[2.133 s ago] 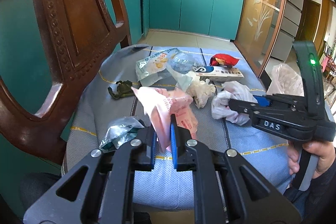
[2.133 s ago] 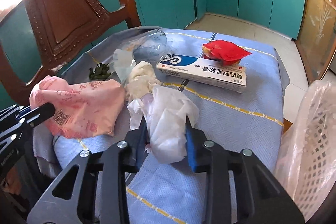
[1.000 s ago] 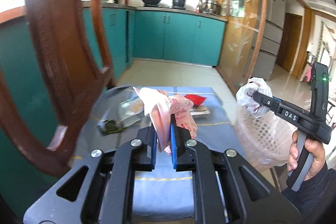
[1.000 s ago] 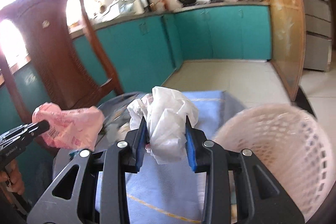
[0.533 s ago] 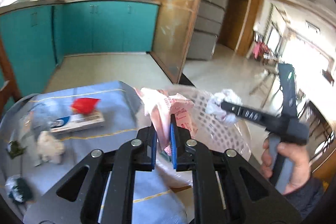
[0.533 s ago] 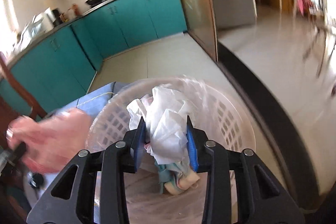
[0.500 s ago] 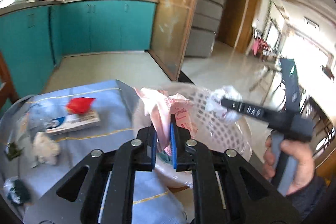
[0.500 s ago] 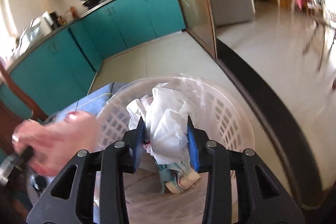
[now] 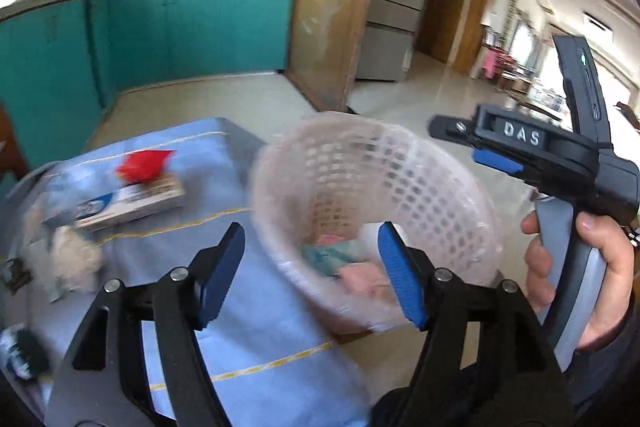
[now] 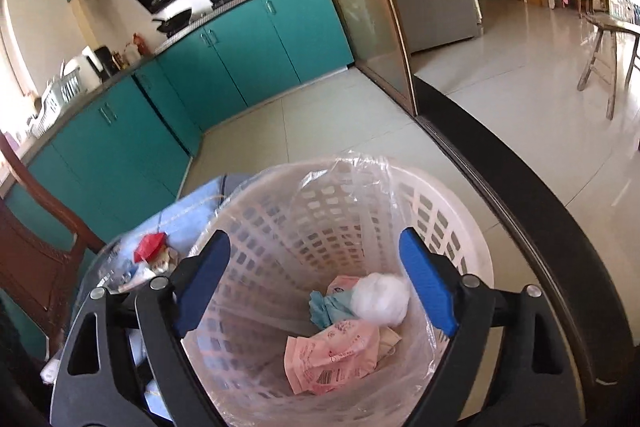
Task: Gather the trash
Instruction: 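Carry the pink bag and white bag over the basket and open both tools, then grasp the clear plastic wrapper with the left tool while the right tool grasps the white tissue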
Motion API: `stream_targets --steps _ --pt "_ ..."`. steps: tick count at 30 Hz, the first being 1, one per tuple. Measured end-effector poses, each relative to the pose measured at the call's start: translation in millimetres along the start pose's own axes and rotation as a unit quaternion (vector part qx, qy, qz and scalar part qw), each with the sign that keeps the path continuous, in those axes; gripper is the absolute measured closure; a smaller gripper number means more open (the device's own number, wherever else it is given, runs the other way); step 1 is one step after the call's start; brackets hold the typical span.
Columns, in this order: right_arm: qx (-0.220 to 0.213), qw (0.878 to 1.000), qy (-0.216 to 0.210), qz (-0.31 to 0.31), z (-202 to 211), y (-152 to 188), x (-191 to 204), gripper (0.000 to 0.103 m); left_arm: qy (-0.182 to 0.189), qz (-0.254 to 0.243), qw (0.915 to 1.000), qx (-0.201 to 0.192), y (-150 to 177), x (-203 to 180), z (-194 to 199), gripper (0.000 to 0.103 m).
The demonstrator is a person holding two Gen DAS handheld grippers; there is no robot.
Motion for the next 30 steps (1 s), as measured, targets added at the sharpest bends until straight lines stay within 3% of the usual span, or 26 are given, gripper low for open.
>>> stream_targets --steps 4,10,14,22,26,30 --pt "0.018 1.0 0.006 0.021 -7.1 4.9 12.7 0.018 -0.079 0.015 0.9966 -0.022 5.1 28.3 26.7 0.03" --pt "0.004 0.998 -0.016 0.068 -5.9 12.0 43.5 0.018 -0.199 0.048 0.9786 -0.024 22.3 87.0 57.0 0.03" --pt "-0.005 0.993 -0.044 0.11 -4.9 20.3 73.2 0.018 -0.248 0.055 0.9672 -0.015 35.9 116.0 74.4 0.03" --pt "0.004 0.97 -0.1 0.221 -8.4 55.2 143.6 0.018 -0.288 0.083 0.9538 0.014 60.1 152.9 89.6 0.03" --pt "0.042 0.954 -0.155 0.254 -15.4 80.3 172.0 0.018 -0.28 0.097 0.9546 0.03 67.8 162.5 88.8 0.03" --pt "0.063 0.945 -0.163 0.277 -21.7 96.2 189.0 0.018 -0.274 0.111 0.9542 0.047 75.4 170.3 81.5 0.03"
Point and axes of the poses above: each gripper's, at about its wrist camera, not at the fingertips, and z roughly against the way its jaws point, x to its left, y to its underside, the point moved 1 cm from there along -z, roughly the way its jaws point, and after that the axes turned 1 degree about y, right-handed, at the moved point
